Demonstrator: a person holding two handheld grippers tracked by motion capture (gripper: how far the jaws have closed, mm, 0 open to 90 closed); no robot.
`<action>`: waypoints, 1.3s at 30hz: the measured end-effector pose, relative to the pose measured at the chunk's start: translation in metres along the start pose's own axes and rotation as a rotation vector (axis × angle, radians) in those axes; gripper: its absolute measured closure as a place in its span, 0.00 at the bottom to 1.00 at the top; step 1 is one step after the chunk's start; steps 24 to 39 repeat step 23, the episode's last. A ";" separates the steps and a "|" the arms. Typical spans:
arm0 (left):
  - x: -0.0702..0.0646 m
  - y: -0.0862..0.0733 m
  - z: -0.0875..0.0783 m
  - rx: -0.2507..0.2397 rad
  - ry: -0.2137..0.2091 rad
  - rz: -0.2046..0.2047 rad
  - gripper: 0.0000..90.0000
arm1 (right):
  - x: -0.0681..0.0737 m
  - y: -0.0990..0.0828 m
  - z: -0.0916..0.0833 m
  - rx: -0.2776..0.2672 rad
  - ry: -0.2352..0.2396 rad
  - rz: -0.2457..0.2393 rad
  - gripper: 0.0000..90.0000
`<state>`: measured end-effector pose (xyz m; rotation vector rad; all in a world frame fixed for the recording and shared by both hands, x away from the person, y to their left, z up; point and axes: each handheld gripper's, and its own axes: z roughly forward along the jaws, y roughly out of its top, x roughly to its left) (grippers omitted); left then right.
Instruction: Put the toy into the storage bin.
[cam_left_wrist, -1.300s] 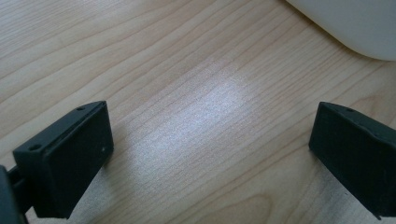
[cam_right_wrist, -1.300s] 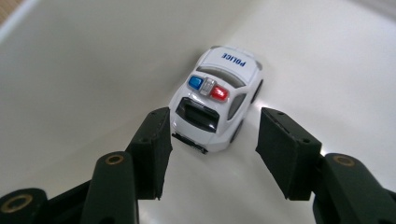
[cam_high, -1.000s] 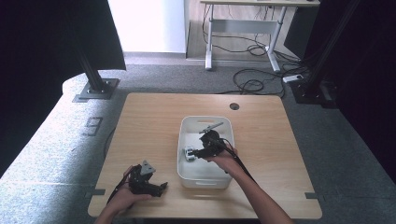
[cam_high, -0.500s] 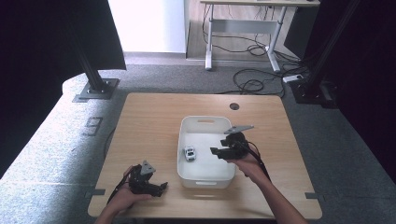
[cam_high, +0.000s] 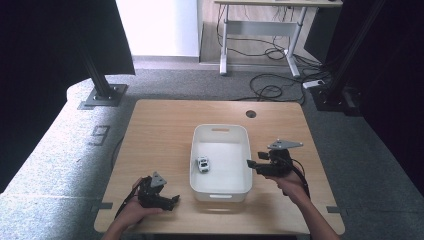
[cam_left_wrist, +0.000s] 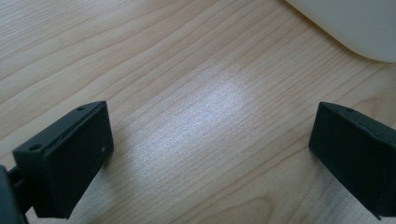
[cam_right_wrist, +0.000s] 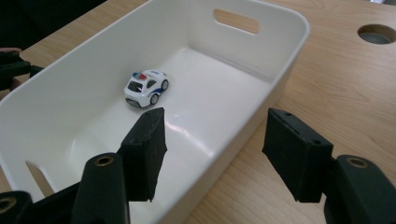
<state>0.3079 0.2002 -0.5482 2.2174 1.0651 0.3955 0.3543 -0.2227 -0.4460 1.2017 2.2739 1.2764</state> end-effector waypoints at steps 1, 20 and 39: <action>0.000 0.000 0.000 0.000 0.000 -0.001 0.00 | -0.003 -0.003 -0.003 -0.002 -0.004 0.003 0.42; 0.000 0.000 0.000 0.000 0.001 -0.002 0.00 | -0.042 -0.051 -0.016 0.020 -0.085 0.089 0.40; 0.000 0.000 0.000 0.000 0.001 -0.001 0.00 | -0.043 -0.053 -0.016 0.022 -0.090 0.086 0.38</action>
